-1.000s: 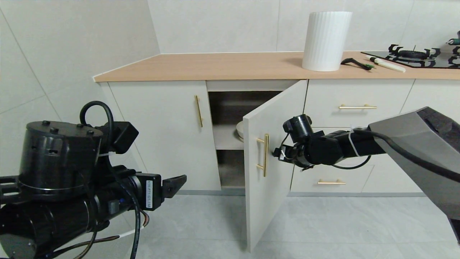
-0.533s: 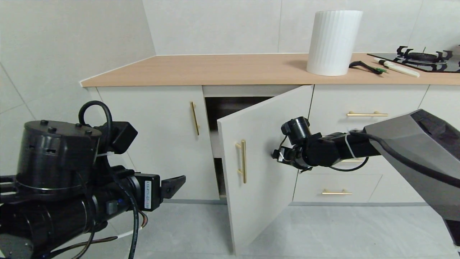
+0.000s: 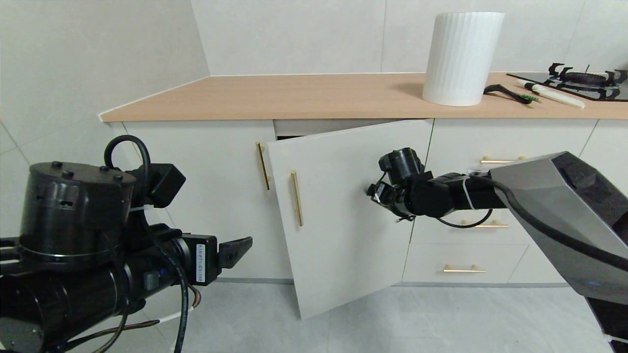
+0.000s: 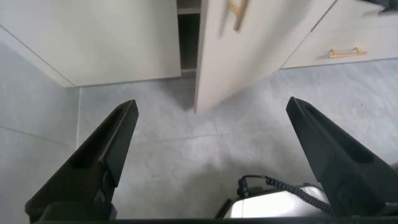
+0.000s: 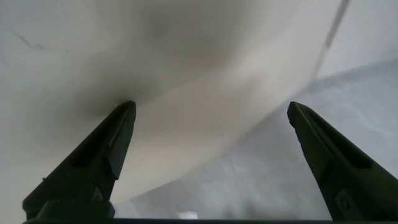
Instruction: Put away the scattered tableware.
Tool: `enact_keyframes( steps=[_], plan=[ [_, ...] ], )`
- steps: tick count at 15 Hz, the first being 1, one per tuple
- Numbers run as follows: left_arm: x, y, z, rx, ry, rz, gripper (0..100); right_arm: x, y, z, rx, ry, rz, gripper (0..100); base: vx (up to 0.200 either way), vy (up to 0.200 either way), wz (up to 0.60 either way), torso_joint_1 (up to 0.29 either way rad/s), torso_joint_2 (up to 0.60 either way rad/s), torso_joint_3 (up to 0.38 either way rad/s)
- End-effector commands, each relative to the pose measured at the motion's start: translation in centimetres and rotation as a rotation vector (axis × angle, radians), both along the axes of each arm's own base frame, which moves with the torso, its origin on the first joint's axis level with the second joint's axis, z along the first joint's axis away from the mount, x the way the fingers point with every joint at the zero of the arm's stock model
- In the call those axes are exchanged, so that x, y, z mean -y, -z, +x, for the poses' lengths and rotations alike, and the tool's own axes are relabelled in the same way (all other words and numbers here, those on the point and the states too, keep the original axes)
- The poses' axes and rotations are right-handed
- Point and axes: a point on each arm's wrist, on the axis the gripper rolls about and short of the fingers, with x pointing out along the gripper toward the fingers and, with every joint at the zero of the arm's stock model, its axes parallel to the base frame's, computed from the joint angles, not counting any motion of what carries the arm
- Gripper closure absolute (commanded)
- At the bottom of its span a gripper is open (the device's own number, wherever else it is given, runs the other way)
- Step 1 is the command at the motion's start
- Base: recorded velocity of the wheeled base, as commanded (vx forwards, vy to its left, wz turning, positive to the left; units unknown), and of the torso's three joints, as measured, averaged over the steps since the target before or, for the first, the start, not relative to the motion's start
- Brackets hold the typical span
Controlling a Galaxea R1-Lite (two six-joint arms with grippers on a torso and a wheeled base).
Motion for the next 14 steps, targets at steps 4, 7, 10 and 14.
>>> enact_keyframes(
  steps=[4,7,10,14],
  plan=[
    [0.0,0.0,0.0,0.003,-0.003,-0.004,0,0.7,1.1,3.1,0.078,0.169,-0.004,0,0.0,0.0,0.0,0.0,0.0,0.0],
    [0.0,0.0,0.0,0.002,-0.002,-0.006,0,1.5,1.4,3.6,0.08,0.199,-0.012,0,0.0,0.0,0.0,0.0,0.0,0.0],
    [0.0,0.0,0.0,0.001,-0.004,-0.005,0,2.7,1.8,4.3,0.089,0.242,-0.02,0,0.0,0.0,0.0,0.0,0.0,0.0],
    [0.0,0.0,0.0,0.002,-0.004,-0.005,0,4.0,2.2,5.1,0.108,0.274,-0.017,0,0.0,0.0,0.0,0.0,0.0,0.0]
  ],
)
